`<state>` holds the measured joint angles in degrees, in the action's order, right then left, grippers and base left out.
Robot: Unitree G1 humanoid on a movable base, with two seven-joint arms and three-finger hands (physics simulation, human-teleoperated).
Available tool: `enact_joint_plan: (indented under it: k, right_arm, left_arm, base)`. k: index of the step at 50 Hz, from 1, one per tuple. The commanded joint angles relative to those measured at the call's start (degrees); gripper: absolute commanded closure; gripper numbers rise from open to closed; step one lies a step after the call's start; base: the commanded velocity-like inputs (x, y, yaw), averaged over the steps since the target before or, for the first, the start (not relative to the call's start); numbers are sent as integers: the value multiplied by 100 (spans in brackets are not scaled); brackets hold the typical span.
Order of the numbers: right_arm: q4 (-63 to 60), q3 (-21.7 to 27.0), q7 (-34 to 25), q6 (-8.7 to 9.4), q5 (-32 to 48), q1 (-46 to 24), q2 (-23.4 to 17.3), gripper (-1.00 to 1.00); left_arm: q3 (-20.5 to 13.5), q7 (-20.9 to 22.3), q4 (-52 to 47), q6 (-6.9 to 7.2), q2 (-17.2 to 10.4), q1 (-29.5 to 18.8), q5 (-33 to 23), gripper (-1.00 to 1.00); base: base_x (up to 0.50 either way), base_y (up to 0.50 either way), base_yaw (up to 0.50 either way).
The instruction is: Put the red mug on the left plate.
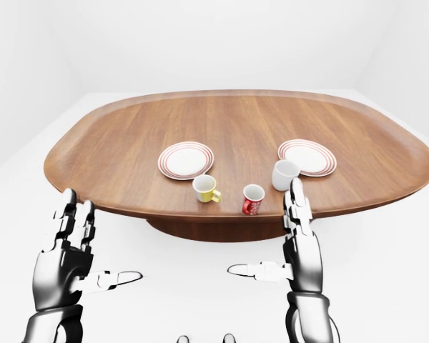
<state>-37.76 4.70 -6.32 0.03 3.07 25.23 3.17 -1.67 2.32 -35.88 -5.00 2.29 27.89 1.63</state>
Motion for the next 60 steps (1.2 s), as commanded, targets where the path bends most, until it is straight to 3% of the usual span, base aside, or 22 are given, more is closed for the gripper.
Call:
enact_joint_plan:
  k: [1,21,24,30,32,60]
  right_arm:
    - [-4,-37,24,-3,17,5,-21,-100]
    - [36,-87,21,-30,15,-13,-57,-100]
    - [85,-105,-35,59,-69,-80,-84,-100]
    - [35,-156,-181,-94,-105,11,-127,-100]
    - [34,-199,-172,-237,21,63,-132,-100]
    - [44,-198,8,-125,137,-3,-123,-100]
  left_arm:
    - [21,7,15,0,-17,-18,4,-100]
    - [28,21,90,0,-36,-125,3,-100]
    - [44,13,100,0,-42,-134,-13,-100]
    - [59,11,125,0,-56,-160,-3,-100]
    - [71,19,134,0,-62,-168,13,-100]
    - [74,61,149,0,-79,-182,52,-100]
  base:
    - [0,50,0]
    - [1,50,0]
    - [13,0,0]
    - [48,0,0]
    - [50,0,0]
    - [49,23,0]
